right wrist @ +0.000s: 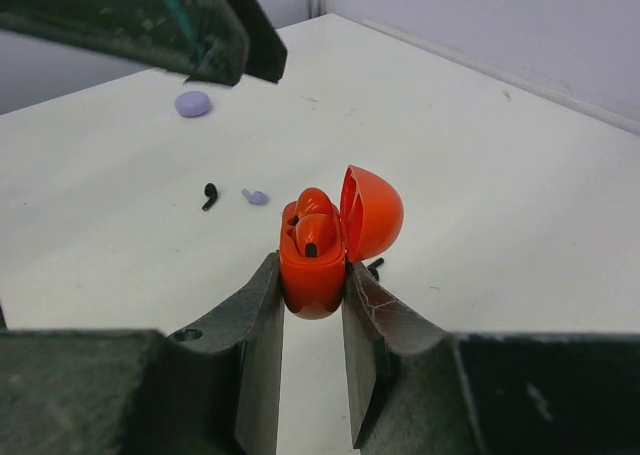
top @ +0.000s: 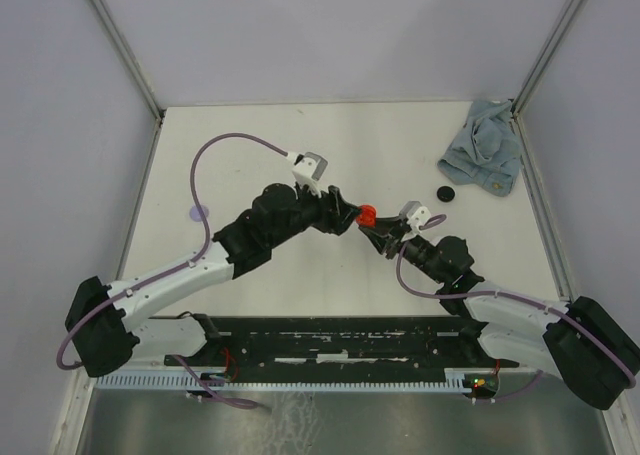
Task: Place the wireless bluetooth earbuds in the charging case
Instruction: Place the earbud in the charging case, then close the charging case.
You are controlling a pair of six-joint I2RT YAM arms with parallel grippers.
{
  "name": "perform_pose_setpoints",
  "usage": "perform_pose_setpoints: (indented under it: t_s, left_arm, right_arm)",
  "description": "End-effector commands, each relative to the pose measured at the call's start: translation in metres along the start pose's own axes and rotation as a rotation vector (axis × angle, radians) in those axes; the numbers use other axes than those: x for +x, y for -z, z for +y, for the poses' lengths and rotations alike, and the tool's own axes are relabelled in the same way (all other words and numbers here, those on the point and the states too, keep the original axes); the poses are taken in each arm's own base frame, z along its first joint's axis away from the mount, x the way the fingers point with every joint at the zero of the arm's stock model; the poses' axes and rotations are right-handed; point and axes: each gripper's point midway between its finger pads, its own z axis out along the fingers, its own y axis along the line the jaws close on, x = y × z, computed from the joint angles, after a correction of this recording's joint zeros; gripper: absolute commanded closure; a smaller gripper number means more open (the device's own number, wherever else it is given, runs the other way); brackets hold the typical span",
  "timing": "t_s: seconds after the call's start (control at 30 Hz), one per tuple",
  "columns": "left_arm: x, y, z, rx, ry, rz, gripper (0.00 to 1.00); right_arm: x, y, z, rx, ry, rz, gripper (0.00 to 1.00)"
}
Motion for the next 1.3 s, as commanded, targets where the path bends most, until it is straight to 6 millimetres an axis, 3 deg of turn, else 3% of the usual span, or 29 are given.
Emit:
perform_pose_setpoints:
  t_s: [0.0,0.2,0.7,1.27]
  left_arm:
    - [-0.013,0.015,0.007,0.121,0.008,0.048,0.29]
    - [-0.011,0.027,-0.004,0.294,0.036,0.148,0.24]
    - [0.003,0.022,-0.034,0.547,0.127,0.239,0.25]
    - [-0.008,0.048,-0.048,0.627,0.079,0.187,0.30]
  right_arm:
    - [-0.032,-0.009,0.020,-0.115,-0.012,-0.085,0.98]
    - [-0.042,-0.012,0.038,-0.222,-0.014,-0.098,0.98]
    - [-0.061,-0.015,0.058,-0.352,-0.021,-0.059,0.97]
    - [-0.042,-0.011,0.059,-0.343,-0.100,0.043,0.97]
